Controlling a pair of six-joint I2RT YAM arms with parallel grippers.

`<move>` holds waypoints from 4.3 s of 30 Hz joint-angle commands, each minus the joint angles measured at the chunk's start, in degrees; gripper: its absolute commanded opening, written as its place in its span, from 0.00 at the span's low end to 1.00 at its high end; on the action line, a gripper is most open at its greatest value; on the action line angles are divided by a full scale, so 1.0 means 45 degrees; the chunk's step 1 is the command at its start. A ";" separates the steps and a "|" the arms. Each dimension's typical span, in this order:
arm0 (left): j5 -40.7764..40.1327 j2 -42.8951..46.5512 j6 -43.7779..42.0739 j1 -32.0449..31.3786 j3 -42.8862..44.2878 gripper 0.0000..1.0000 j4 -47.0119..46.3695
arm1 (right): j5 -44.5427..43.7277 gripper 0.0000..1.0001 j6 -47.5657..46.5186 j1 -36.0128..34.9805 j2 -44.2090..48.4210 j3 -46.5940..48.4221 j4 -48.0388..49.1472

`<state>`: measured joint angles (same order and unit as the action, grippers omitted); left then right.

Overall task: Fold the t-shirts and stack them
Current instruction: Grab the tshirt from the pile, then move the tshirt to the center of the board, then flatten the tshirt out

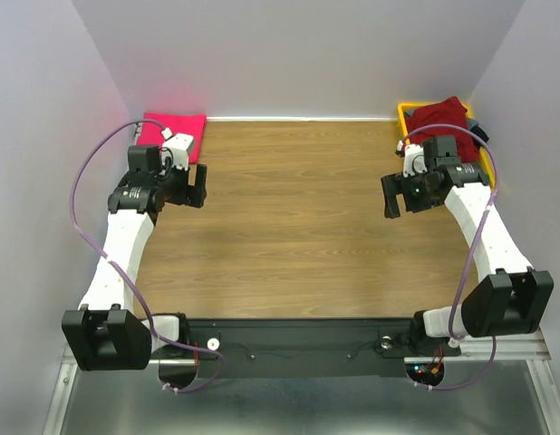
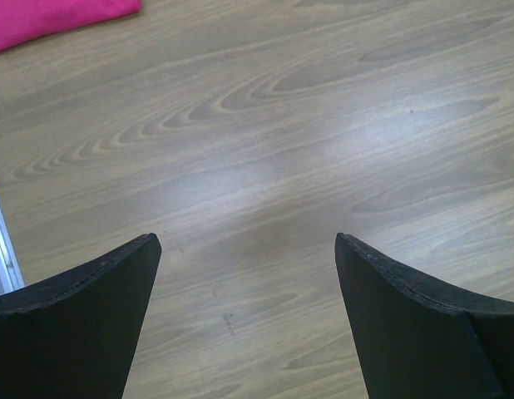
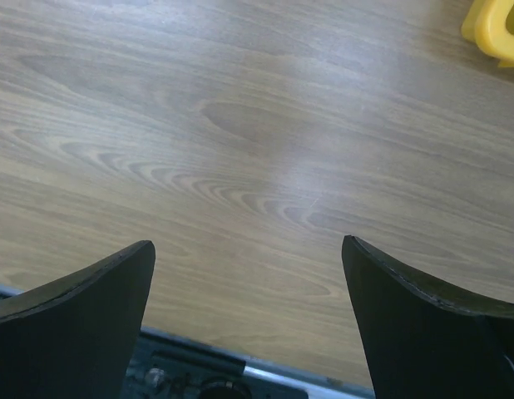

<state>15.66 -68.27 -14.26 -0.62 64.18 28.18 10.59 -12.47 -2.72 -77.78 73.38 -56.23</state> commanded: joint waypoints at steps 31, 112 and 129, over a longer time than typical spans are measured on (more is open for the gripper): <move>0.0681 -0.4282 0.0376 0.0041 0.4566 0.98 0.0924 | 0.2449 1.00 0.2243 0.6152 -1.3691 1.5333 0.4818; 0.4843 -0.3560 -0.4836 0.0316 0.2498 0.85 0.1452 | 0.3760 0.98 0.0703 -0.2071 -0.3575 0.1819 0.4236; 0.1013 -0.6272 -0.3980 -0.2381 0.1888 0.78 -0.1537 | -0.0144 0.69 -0.0452 -0.1857 -0.6872 0.0562 0.4310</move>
<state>23.40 -93.47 -33.52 -11.55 68.55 24.21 16.64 -13.91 -11.99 -104.36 71.66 -39.59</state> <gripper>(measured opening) 0.795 0.726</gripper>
